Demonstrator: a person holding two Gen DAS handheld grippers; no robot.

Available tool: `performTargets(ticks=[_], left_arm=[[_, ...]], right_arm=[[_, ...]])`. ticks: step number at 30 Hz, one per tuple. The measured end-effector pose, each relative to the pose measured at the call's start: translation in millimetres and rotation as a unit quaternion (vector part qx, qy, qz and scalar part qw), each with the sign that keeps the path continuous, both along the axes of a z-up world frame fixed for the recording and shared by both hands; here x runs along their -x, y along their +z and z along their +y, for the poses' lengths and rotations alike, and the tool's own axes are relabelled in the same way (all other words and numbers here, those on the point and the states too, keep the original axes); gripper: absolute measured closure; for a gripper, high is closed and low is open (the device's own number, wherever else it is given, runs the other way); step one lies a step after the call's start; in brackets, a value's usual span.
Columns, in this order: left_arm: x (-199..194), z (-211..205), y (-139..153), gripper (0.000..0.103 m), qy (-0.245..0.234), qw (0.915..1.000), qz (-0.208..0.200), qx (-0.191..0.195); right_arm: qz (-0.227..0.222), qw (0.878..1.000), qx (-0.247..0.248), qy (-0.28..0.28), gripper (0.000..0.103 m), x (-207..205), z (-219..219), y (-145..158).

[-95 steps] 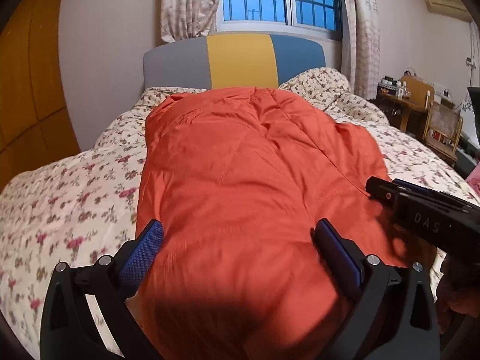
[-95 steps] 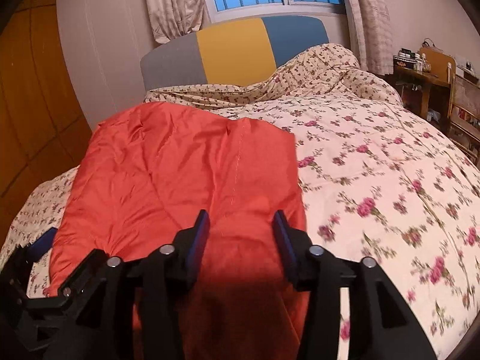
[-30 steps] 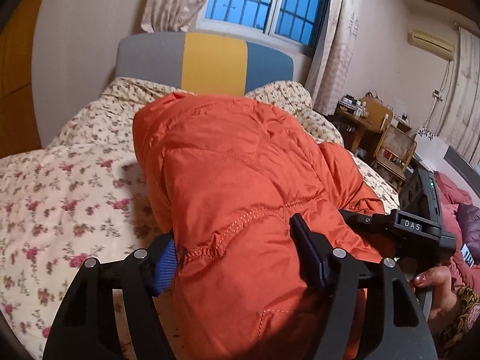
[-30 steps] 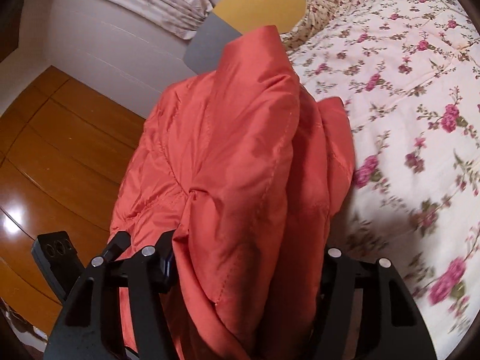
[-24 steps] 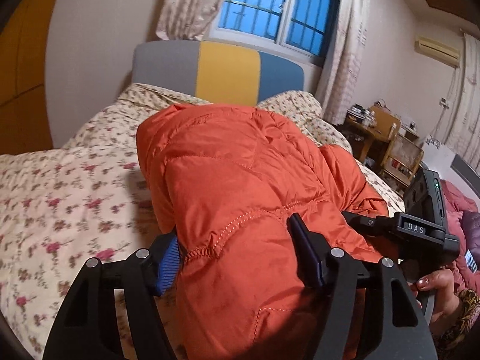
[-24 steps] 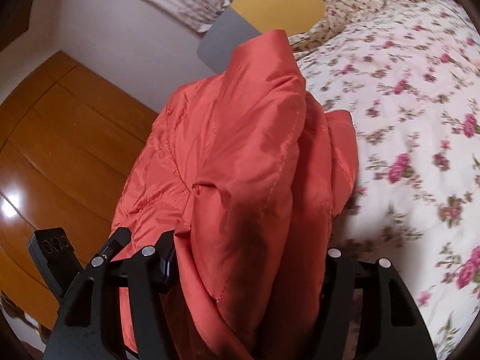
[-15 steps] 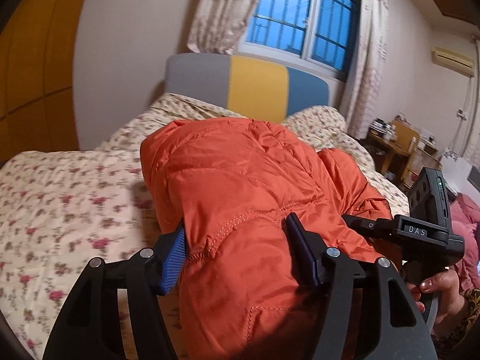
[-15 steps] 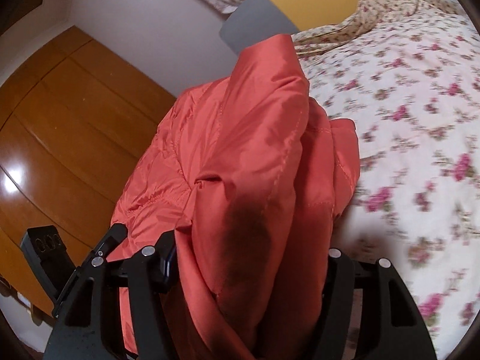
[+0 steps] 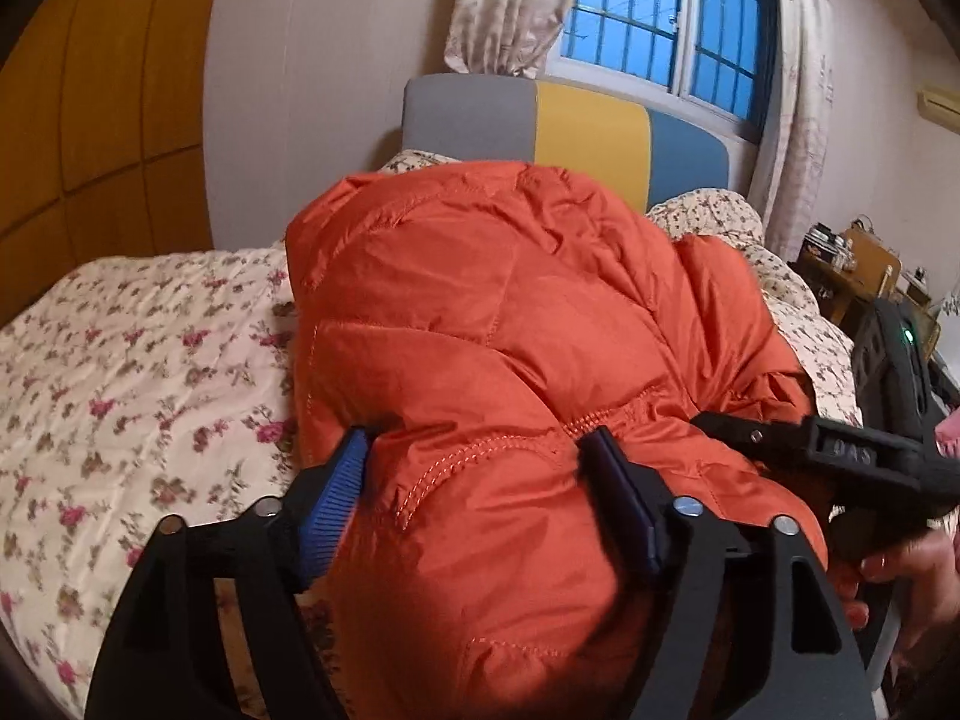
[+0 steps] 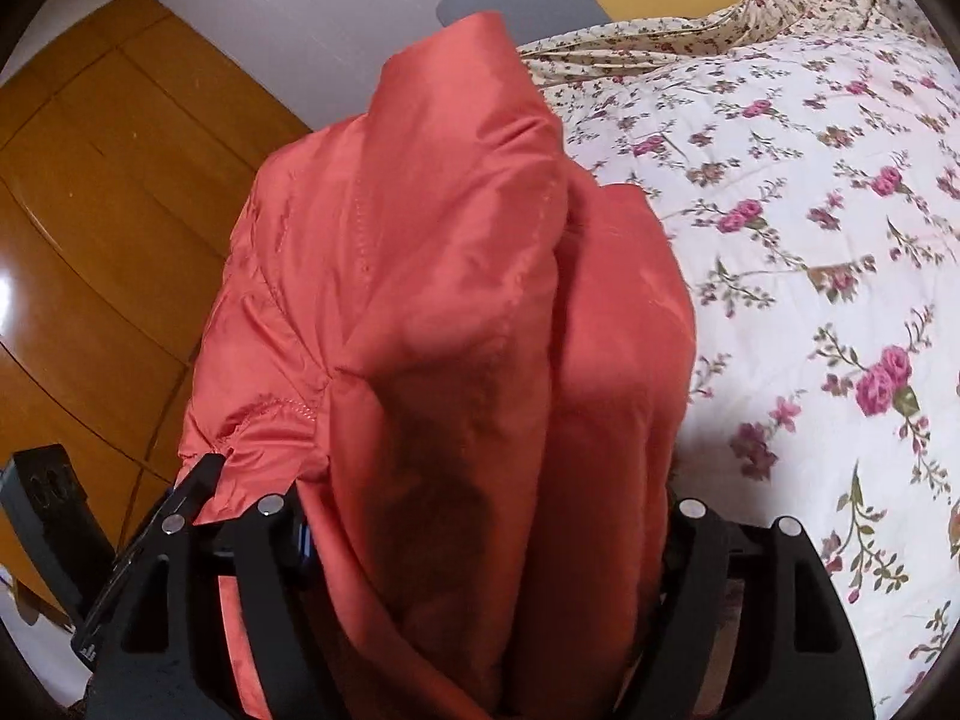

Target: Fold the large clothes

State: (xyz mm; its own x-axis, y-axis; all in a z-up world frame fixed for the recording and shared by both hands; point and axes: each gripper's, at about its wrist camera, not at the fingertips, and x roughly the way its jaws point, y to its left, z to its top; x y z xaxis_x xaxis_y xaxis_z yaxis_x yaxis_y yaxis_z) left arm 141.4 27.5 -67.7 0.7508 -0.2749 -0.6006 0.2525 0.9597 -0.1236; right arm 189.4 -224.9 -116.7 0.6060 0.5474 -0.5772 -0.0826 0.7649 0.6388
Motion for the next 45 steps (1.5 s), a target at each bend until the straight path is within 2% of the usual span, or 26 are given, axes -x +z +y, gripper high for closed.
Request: performTargets(ticks=[5, 7, 12, 16, 20, 24, 27, 29, 31, 35, 39, 45], left_arm=[[-1, 2, -4, 0.018, 0.009, 0.9999, 0.008, -0.003], [1, 4, -3, 0.009, 0.013, 0.9998, 0.017, 0.003], [7, 20, 1, 0.007, 0.025, 0.9972, 0.043, 0.056], [7, 18, 15, 0.007, 0.036, 0.9982, 0.036, 0.033], [-14, 10, 39, 0.007, 0.06, 0.9974, 0.036, 0.016], [-45, 0, 53, 0.003, 0.08, 0.9957, 0.045, 0.014], [-69, -15, 51, 0.003, 0.091, 0.9945, 0.045, -0.025], [-84, -24, 39, 0.003, 0.091, 0.9924, 0.061, -0.057], [-93, -28, 28, 0.003, 0.087, 0.9913, 0.071, -0.069], [-95, -28, 18, 0.003, 0.093, 0.9917, 0.061, -0.065], [-95, -33, 11, 0.003, 0.087, 0.9921, 0.052, -0.074], [-101, -37, -1, 0.003, 0.085, 0.9924, 0.051, -0.073]], right_arm=[[-0.016, 0.998, 0.052, -0.015, 0.028, 23, 6, 17], [-0.013, 0.998, 0.06, -0.034, 0.024, 33, 2, 21], [-0.02, 0.994, 0.086, -0.064, 0.021, 57, -3, 43], [-0.05, 0.988, 0.113, -0.096, 0.02, 76, -8, 74], [-0.099, 0.978, 0.147, -0.113, 0.02, 70, 2, 108], [-0.108, 0.976, 0.164, -0.092, 0.024, 31, 19, 122], [-0.097, 0.976, 0.173, -0.086, 0.031, 1, 29, 122], [-0.087, 0.978, 0.172, -0.085, 0.036, -17, 33, 117], [-0.078, 0.977, 0.184, -0.08, 0.036, -36, 39, 110], [-0.044, 0.975, 0.206, -0.069, 0.036, -56, 43, 84], [-0.011, 0.981, 0.181, -0.067, 0.035, -68, 34, 57], [-0.003, 0.981, 0.181, -0.063, 0.035, -72, 32, 39]])
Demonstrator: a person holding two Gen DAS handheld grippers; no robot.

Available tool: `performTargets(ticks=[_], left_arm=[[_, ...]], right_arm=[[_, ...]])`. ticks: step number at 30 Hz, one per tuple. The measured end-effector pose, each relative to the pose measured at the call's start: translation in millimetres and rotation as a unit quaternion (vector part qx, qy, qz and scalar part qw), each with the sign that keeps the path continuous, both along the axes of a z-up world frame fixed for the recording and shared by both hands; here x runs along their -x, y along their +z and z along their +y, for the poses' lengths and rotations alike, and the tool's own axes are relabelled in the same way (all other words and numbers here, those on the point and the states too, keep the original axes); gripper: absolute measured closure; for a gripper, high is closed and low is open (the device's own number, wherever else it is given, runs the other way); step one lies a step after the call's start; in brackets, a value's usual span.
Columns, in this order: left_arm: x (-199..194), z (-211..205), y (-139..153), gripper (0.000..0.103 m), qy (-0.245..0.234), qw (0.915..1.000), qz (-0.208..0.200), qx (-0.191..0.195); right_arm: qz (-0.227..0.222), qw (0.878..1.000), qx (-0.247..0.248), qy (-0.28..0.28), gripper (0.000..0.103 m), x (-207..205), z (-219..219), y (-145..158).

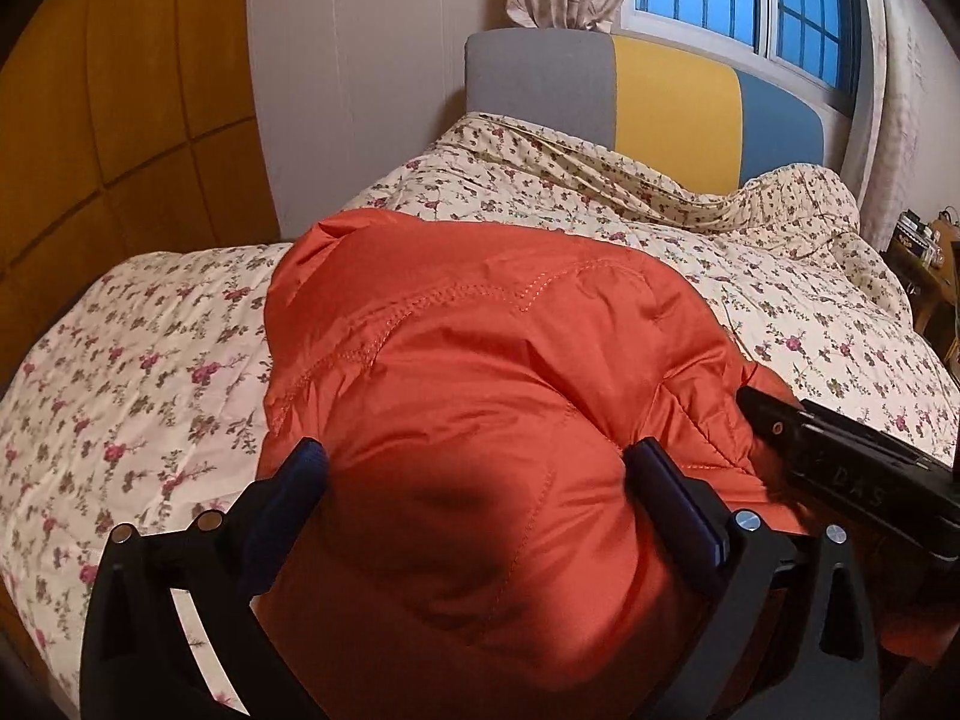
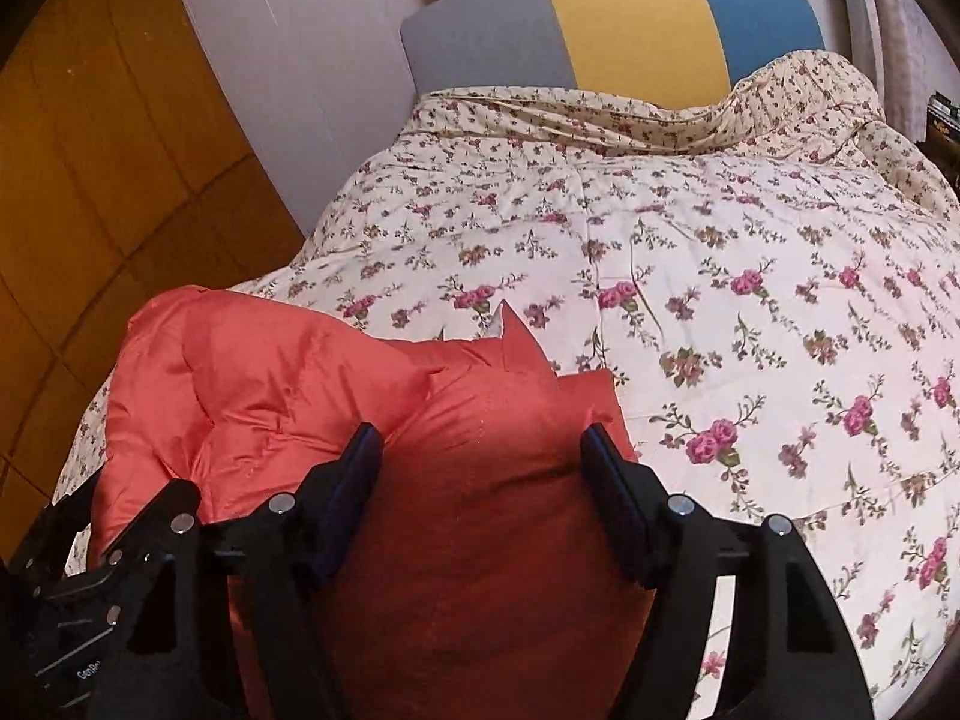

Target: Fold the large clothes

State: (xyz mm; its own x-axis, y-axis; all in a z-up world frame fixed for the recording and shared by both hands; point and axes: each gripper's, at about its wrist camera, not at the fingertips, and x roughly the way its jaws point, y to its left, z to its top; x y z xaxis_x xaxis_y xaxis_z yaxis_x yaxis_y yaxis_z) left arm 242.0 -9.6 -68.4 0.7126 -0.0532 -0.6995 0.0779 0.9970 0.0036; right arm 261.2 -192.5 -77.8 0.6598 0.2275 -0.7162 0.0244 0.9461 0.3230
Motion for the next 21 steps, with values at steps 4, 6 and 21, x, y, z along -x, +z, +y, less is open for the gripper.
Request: performTargets(ticks=[4, 6, 21], left_arm=[[-4, -4, -5, 0.003, 0.002, 1.0, -0.002, -0.004], [-8, -4, -9, 0.003, 0.005, 1.0, -0.002, -0.005], [58, 5, 14, 0.003, 0.0, 0.9992, -0.04, -0.008]], right_arm=[[-0.003, 1.0, 0.006, -0.008, 0.035, -6, 2, -12], [0.001, 1.0, 0.008, -0.01, 0.034, -10, 2, -16], [-0.031, 0.999, -0.003, -0.035, 0.004, 69, -11, 22]])
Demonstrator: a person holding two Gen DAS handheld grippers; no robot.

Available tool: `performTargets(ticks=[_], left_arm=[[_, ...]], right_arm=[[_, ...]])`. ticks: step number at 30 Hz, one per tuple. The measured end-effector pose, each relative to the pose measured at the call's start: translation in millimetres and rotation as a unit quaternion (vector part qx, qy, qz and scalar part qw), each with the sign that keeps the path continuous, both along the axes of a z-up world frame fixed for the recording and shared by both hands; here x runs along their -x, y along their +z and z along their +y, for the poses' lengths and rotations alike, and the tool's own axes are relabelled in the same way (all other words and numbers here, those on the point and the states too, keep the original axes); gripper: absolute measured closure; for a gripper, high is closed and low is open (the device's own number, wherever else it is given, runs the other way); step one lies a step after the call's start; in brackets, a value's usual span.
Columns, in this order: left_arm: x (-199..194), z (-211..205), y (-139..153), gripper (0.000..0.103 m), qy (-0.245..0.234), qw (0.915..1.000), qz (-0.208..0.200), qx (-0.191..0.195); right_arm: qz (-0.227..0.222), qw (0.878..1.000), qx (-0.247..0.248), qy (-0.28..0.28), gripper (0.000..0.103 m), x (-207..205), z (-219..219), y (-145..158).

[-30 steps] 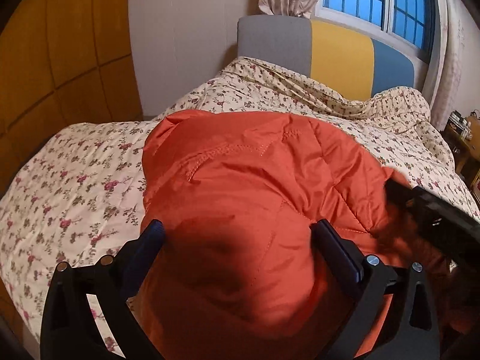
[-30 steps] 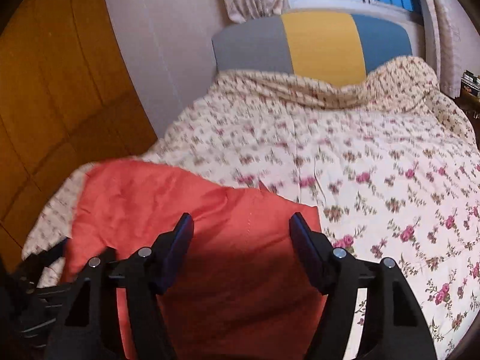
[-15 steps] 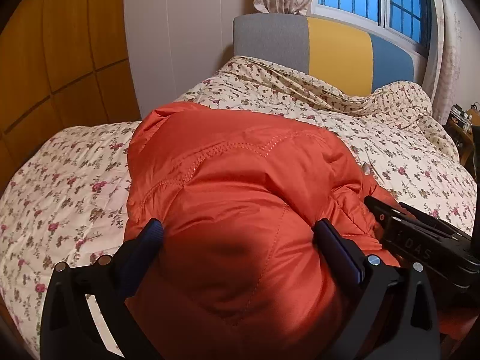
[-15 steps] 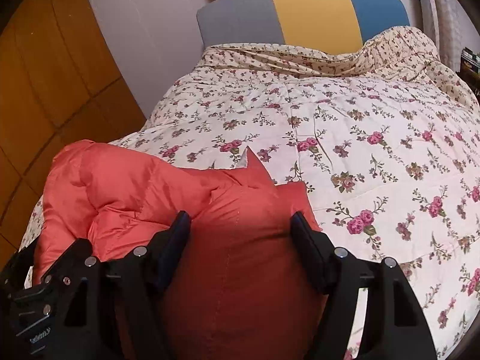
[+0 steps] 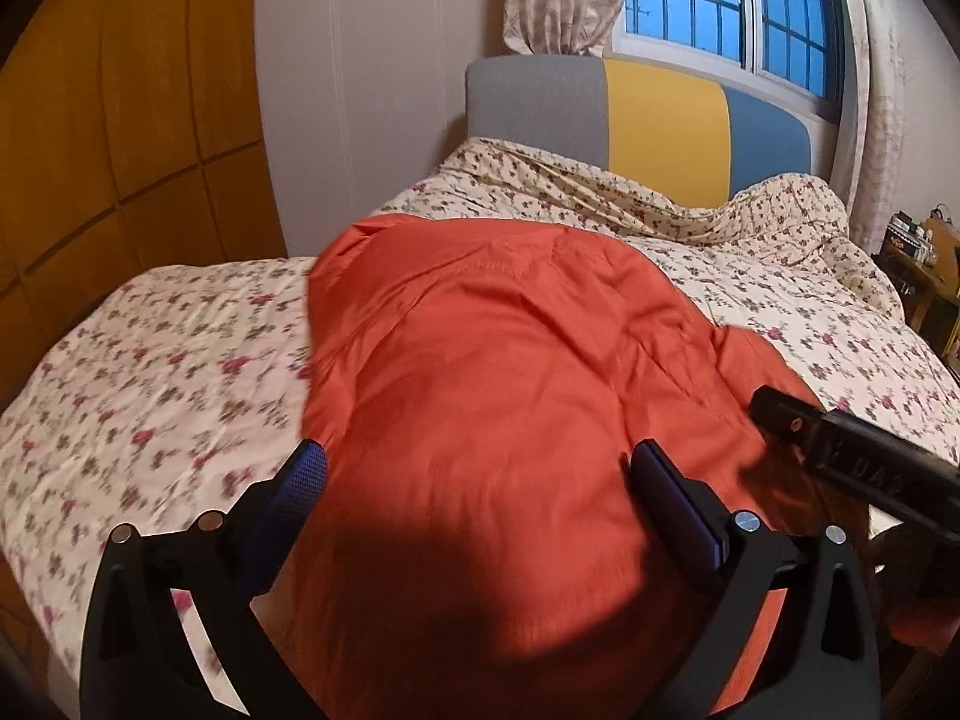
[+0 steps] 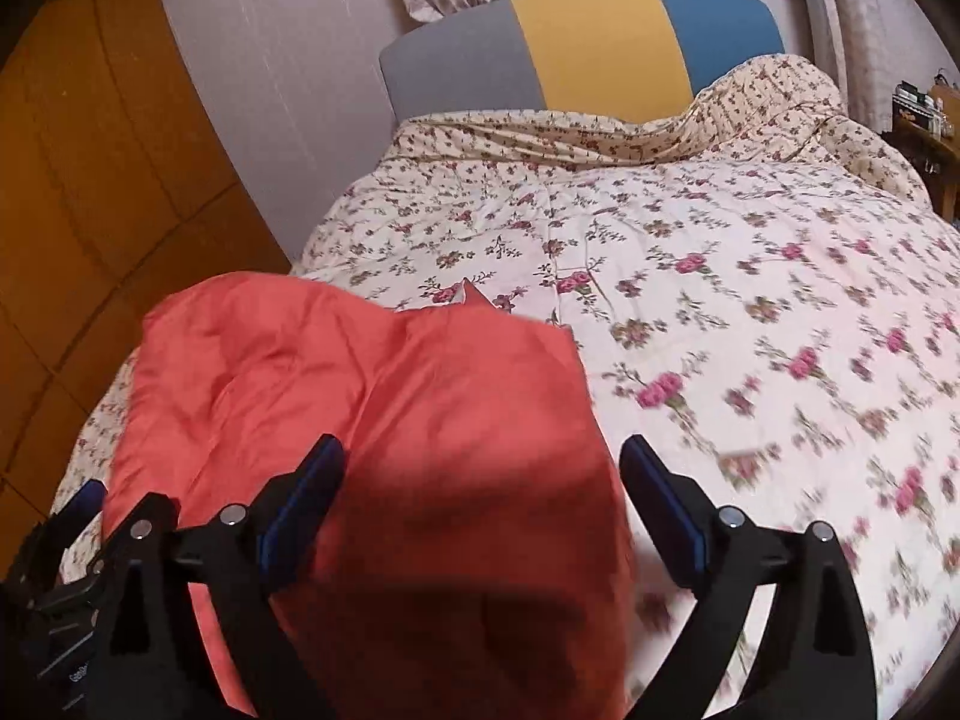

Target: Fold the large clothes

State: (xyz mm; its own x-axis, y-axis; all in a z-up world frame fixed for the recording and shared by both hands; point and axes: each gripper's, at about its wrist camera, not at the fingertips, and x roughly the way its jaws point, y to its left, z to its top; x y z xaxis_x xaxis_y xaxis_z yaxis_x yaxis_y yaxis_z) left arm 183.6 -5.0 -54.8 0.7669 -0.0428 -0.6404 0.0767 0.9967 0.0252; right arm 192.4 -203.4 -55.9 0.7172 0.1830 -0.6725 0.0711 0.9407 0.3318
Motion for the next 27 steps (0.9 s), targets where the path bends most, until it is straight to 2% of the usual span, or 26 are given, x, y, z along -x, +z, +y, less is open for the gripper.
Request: performTargets(ticks=[4, 10, 21, 27], left_arm=[[39, 7, 10, 0.003, 0.006, 0.9995, -0.029, -0.008], [83, 14, 17, 0.003, 0.037, 0.9978, -0.027, -0.048], [143, 37, 51, 0.003, 0.034, 0.999, -0.027, 0.004], [164, 39, 62, 0.003, 0.035, 0.9988, -0.03, 0.016]], right_arm=[[-0.017, 1.0, 0.008, 0.012, 0.002, 39, 4, 21], [-0.024, 0.999, 0.031, 0.022, 0.002, 88, 11, 43], [-0.068, 0.994, 0.077, 0.038, 0.002, 168, 29, 75], [-0.077, 0.993, 0.076, 0.051, 0.002, 189, 36, 80]])
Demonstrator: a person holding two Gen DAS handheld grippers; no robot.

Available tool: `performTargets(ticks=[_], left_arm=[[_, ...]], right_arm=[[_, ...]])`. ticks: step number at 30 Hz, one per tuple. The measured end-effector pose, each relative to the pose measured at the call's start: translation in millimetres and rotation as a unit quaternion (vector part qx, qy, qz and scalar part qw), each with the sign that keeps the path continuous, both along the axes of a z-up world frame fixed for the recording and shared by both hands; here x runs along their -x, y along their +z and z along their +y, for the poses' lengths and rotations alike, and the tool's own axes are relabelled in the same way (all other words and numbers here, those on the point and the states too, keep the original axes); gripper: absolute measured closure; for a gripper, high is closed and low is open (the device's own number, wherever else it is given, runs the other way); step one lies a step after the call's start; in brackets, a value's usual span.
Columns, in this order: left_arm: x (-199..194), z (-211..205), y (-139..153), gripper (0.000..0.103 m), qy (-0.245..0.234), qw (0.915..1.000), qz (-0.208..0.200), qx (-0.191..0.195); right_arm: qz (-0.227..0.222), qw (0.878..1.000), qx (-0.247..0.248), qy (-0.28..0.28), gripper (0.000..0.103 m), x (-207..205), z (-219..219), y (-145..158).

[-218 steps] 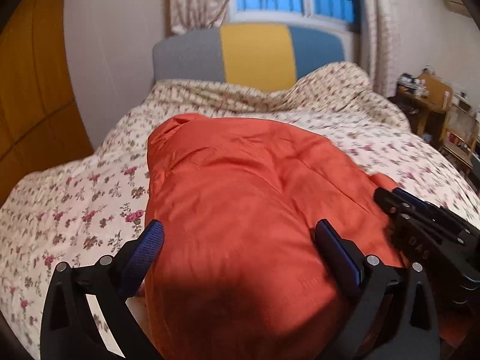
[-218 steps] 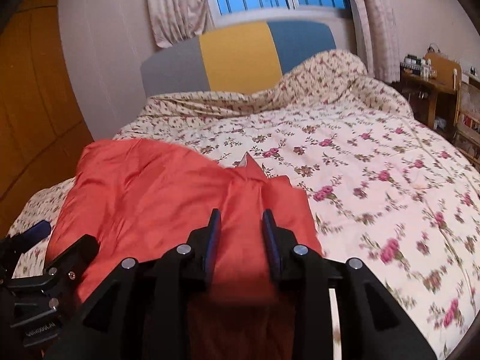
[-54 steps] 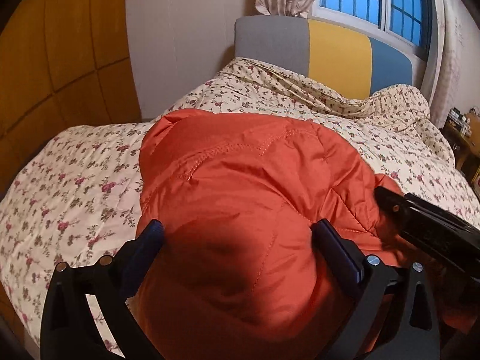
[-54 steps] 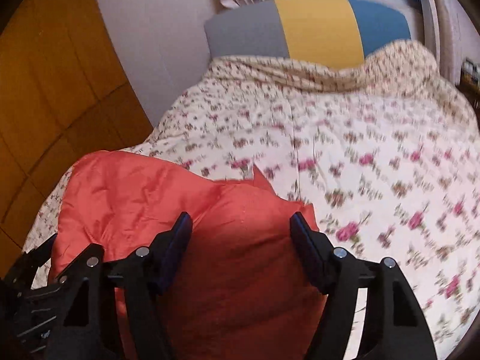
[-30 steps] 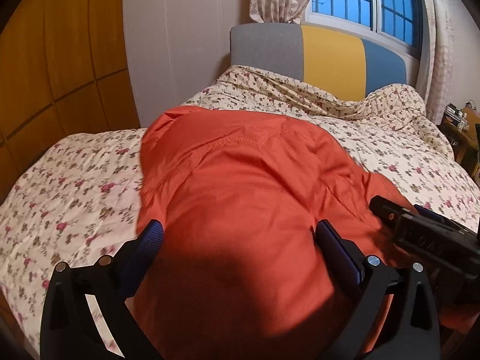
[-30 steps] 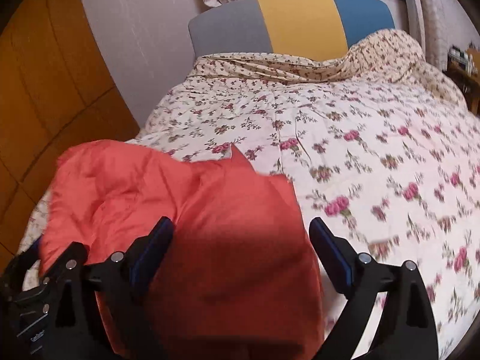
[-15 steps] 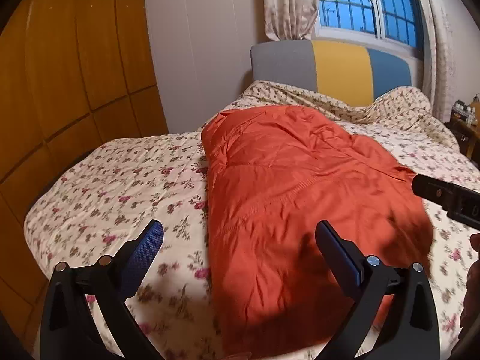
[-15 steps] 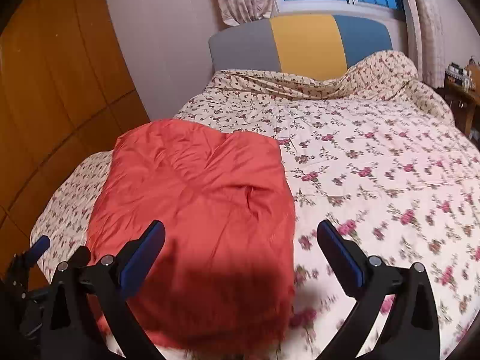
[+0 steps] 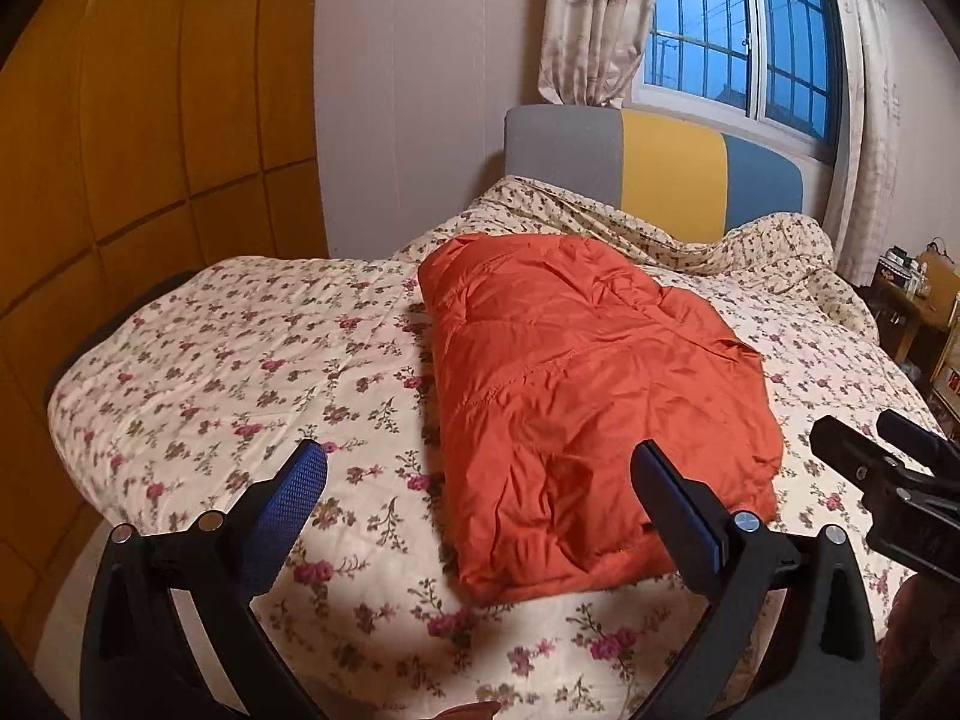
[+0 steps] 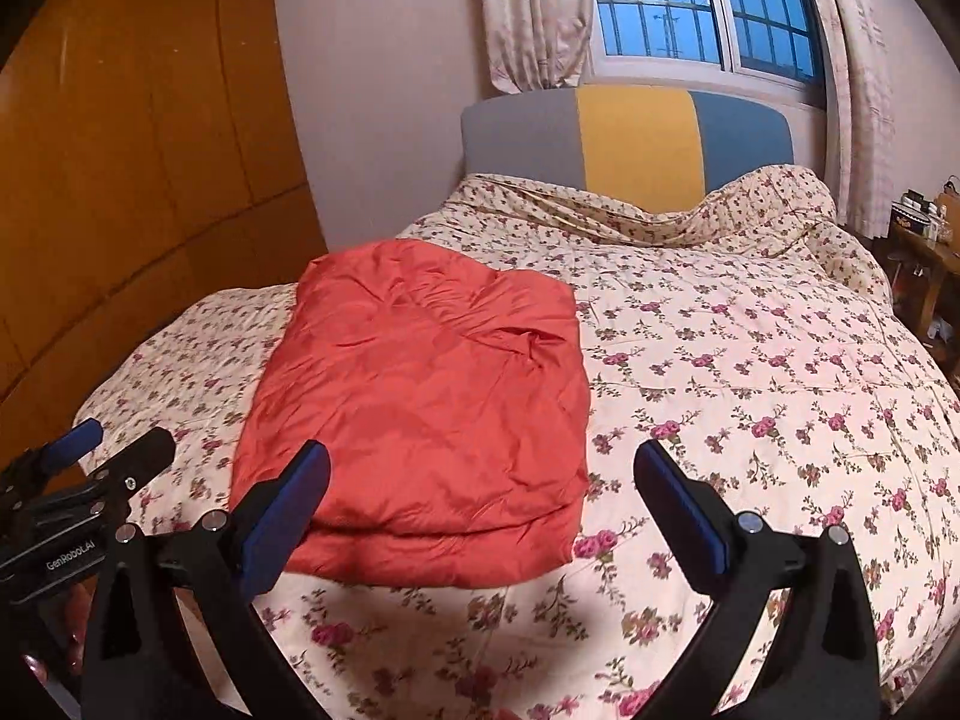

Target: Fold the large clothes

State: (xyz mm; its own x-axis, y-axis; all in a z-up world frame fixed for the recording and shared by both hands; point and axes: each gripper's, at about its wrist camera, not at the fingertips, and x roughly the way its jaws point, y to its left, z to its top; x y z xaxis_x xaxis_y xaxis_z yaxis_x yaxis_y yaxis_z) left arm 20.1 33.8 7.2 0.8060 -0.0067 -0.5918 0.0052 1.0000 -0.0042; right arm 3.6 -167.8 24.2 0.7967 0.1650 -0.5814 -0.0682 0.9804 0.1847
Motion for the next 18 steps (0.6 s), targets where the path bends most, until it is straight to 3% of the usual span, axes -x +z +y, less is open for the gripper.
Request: performTargets(ticks=[18], left_arm=[[7, -3, 3, 0.003, 0.0, 1.0, -0.006, 0.002]], right_arm=[[0.0, 1.0, -0.014, -0.012, 0.002, 6, -11, 1]])
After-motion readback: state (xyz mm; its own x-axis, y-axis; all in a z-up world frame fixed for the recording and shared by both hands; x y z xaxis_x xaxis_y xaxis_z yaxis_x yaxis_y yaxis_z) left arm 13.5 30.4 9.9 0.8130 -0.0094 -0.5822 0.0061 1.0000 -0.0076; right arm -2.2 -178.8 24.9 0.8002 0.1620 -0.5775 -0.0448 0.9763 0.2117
